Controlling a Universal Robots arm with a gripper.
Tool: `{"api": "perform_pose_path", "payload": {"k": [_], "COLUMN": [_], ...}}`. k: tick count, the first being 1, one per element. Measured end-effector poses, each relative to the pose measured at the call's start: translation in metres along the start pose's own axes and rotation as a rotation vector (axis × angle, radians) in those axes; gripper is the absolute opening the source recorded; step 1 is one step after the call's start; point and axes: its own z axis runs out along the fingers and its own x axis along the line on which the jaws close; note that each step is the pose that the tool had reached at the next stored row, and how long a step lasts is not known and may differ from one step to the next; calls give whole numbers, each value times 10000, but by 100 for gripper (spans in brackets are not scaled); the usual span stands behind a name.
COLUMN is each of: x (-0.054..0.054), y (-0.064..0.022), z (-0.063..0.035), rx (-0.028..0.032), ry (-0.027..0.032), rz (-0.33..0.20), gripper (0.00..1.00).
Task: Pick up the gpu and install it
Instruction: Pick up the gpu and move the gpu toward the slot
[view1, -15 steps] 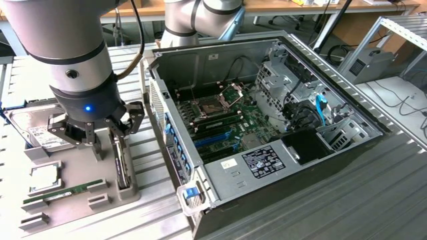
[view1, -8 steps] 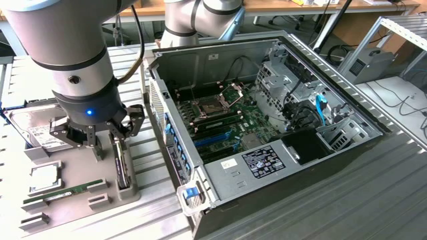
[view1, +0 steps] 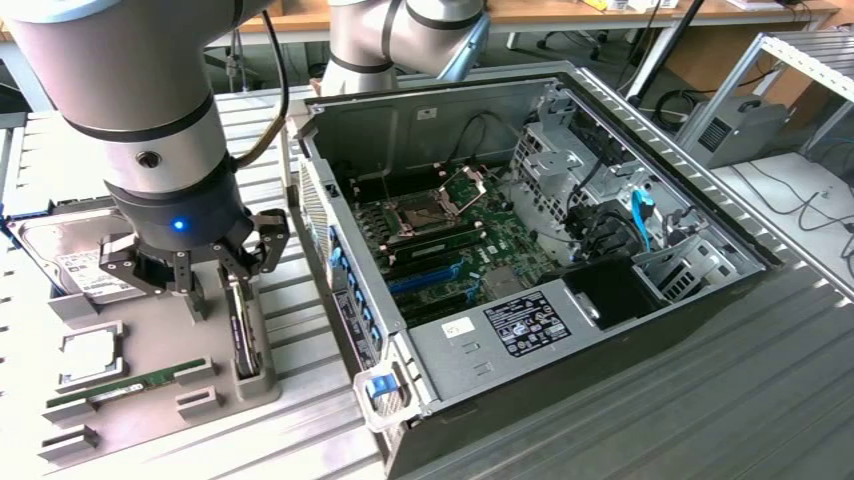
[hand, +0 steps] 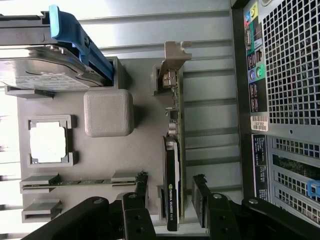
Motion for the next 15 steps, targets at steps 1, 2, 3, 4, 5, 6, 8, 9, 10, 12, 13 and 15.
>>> {"api": "perform_pose_path", "payload": {"k": [1, 2, 3, 4, 5, 6, 8, 9, 10, 12, 13, 15], "x": [0, 0, 0, 0, 1, 1, 2, 2, 2, -1, -11, -23], "y": [0, 0, 0, -1, -1, -2, -3, -4, -4, -3, -3, -3], "z": [0, 1, 10, 19, 28, 40, 64, 78, 85, 87, 88, 93], "rx": [0, 0, -5, -2, 0, -1, 0, 0, -1, -1, -1, 1], "ry": [0, 0, -4, -2, 0, 0, 0, 0, 0, -1, -1, -2], "rz": [0, 0, 0, -1, 0, 0, 0, -1, 0, 1, 2, 56], "gripper": [48, 48, 48, 48, 48, 48, 48, 48, 48, 48, 48, 48]}}
